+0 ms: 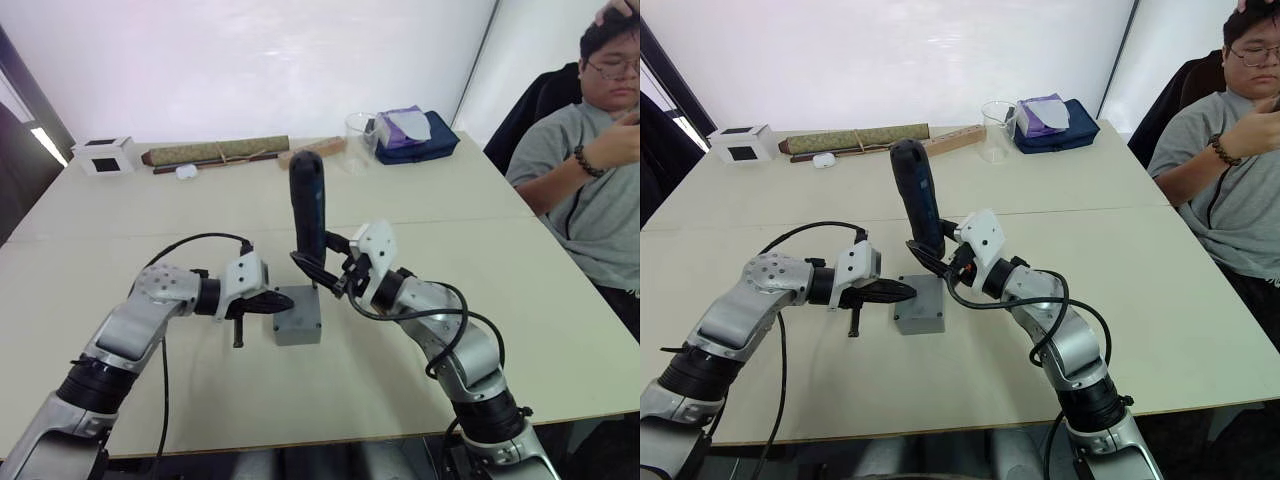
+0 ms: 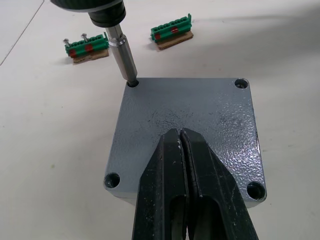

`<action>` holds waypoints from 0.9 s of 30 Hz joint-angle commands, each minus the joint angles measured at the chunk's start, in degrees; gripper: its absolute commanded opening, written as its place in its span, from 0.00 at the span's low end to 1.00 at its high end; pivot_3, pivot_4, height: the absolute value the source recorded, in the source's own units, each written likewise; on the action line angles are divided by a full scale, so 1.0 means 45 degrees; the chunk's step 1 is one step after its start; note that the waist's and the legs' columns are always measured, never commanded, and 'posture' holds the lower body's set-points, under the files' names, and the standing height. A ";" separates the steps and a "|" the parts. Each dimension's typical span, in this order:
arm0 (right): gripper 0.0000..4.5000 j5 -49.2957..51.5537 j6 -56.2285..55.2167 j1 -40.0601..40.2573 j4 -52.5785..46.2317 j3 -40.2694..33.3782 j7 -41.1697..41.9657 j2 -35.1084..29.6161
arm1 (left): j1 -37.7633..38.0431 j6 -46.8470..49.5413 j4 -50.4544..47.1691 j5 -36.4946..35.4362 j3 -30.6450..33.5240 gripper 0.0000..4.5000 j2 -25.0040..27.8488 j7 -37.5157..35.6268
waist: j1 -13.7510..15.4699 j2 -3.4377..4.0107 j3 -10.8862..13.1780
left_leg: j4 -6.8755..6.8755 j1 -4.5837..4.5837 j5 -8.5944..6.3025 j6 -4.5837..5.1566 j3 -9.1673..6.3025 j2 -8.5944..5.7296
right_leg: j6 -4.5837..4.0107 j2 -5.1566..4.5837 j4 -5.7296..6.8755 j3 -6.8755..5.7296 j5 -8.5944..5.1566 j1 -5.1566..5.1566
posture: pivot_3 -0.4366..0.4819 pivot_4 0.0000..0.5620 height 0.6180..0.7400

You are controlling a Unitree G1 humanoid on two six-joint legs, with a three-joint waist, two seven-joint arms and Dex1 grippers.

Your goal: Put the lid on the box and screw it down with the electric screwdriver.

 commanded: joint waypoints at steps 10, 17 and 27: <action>0.46 -0.0459 0.1574 0.0980 0.2118 0.0627 -0.0157 -0.0500 | 0.0045 -0.0363 0.0984 0.0746 -0.0684 0.00 -0.0048 -0.0017 | 0.0015 0.0032 -0.0098 | -0.0022 0.0016 -0.0006 0.0004 -0.0025 0.0034 | 0.0012 -0.0028 -0.0060 0.0000 -0.0008 -0.0018 | 0.48 0.27 0.97; 0.46 -0.0488 0.1553 0.1116 0.2272 0.0570 -0.0132 -0.0658 | 0.0005 -0.0597 0.1220 0.0838 -0.0787 0.00 -0.0034 0.0005 | 0.0021 0.0048 -0.0142 | -0.0040 0.0016 -0.0009 0.0004 -0.0039 0.0045 | 0.0016 -0.0057 -0.0085 0.0026 -0.0012 -0.0024 | 0.48 0.27 0.97; 0.46 -0.0460 0.1572 0.1227 0.2168 0.0508 -0.0120 -0.0739 | 0.0065 -0.0668 0.1203 0.0860 -0.0817 0.00 -0.0010 0.0018 | 0.0033 0.0051 -0.0231 | -0.0193 0.0032 -0.0010 0.0003 -0.0032 0.0053 | 0.0006 -0.0091 -0.0225 0.0025 -0.0006 -0.0024 | 0.48 0.27 0.97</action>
